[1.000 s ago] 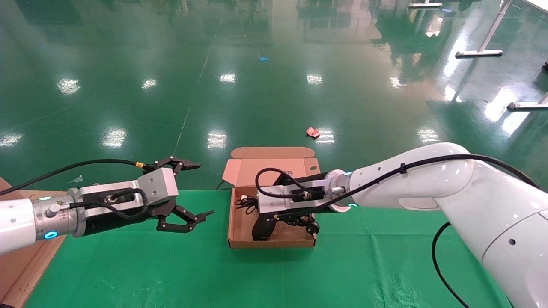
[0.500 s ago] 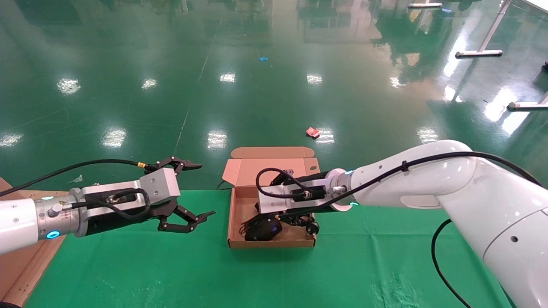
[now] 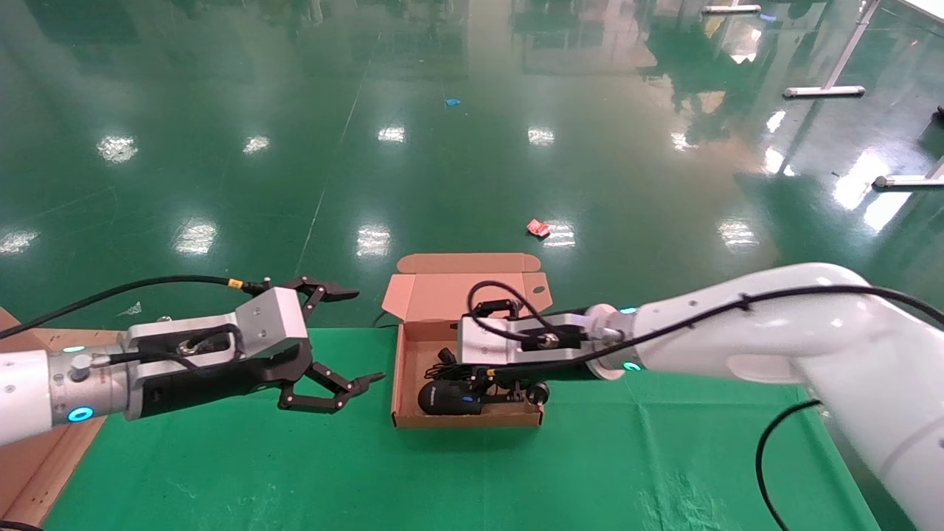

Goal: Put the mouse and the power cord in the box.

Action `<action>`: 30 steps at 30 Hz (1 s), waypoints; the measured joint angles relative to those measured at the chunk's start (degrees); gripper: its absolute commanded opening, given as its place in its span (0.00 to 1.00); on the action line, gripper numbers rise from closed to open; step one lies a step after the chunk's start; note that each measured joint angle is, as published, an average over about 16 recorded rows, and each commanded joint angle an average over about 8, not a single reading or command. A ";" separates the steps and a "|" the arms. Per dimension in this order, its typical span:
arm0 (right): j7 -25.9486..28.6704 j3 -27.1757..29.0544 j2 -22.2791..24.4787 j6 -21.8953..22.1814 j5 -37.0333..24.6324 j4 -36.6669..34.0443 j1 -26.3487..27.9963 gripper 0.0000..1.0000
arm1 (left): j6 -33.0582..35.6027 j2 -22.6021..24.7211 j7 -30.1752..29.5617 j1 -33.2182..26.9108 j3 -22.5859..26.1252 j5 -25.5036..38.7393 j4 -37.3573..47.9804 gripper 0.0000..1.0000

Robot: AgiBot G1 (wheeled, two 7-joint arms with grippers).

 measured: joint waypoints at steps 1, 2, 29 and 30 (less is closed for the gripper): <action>0.57 0.73 0.72 -0.59 0.69 0.76 -0.57 1.00 | 0.71 -0.09 -0.44 0.37 -0.72 -0.23 -0.21 1.00; 1.14 1.45 1.44 -1.17 1.38 1.52 -1.15 1.00 | 1.43 -0.18 -0.88 0.74 -1.44 -0.46 -0.43 1.00; 16.54 21.10 20.99 -17.04 20.01 22.04 -16.71 1.00 | 20.78 -2.66 -12.77 10.69 -20.89 -6.74 -6.24 1.00; 17.11 21.83 21.73 -17.63 20.70 22.81 -17.29 1.00 | 21.51 -2.75 -13.21 11.07 -21.62 -6.97 -6.46 1.00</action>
